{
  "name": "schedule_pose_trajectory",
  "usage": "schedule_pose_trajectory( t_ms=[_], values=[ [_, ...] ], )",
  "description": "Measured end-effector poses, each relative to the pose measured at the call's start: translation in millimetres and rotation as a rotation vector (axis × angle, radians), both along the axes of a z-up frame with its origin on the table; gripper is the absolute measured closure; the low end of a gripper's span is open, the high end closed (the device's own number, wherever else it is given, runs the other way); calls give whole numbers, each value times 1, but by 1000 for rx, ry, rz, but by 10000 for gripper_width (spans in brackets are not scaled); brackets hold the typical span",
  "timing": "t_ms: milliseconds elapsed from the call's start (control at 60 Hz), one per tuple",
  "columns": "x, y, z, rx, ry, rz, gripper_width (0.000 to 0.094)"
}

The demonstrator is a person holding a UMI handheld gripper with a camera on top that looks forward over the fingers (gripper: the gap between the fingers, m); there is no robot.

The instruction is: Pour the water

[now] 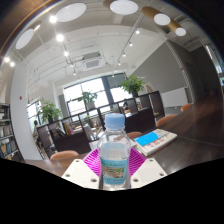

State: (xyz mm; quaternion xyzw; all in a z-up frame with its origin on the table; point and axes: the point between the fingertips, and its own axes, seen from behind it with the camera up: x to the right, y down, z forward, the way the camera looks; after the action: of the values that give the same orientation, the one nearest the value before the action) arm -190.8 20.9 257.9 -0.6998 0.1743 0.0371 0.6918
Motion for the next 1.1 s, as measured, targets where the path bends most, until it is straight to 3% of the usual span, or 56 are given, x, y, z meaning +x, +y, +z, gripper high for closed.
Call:
schedule_pose_trajectory(
  t_ms=[167, 333, 350, 450, 600, 633, 767, 917, 1017, 1100],
  values=[
    [71, 3, -26, -85, -227, -106, 612],
    [115, 11, -92, -232, -304, -127, 611],
    [126, 18, -117, -240, -315, -129, 610],
    [140, 8, -136, -308, -329, -129, 609],
    [147, 10, -184, -329, -282, -105, 607],
    [148, 8, -178, -277, -272, -112, 604],
    [148, 6, -180, -258, -264, -110, 608],
    [151, 4, -180, -280, -267, -115, 470],
    [146, -6, -190, -345, -293, -85, 220],
    [140, -25, -194, -368, -320, -67, 177]
  ],
)
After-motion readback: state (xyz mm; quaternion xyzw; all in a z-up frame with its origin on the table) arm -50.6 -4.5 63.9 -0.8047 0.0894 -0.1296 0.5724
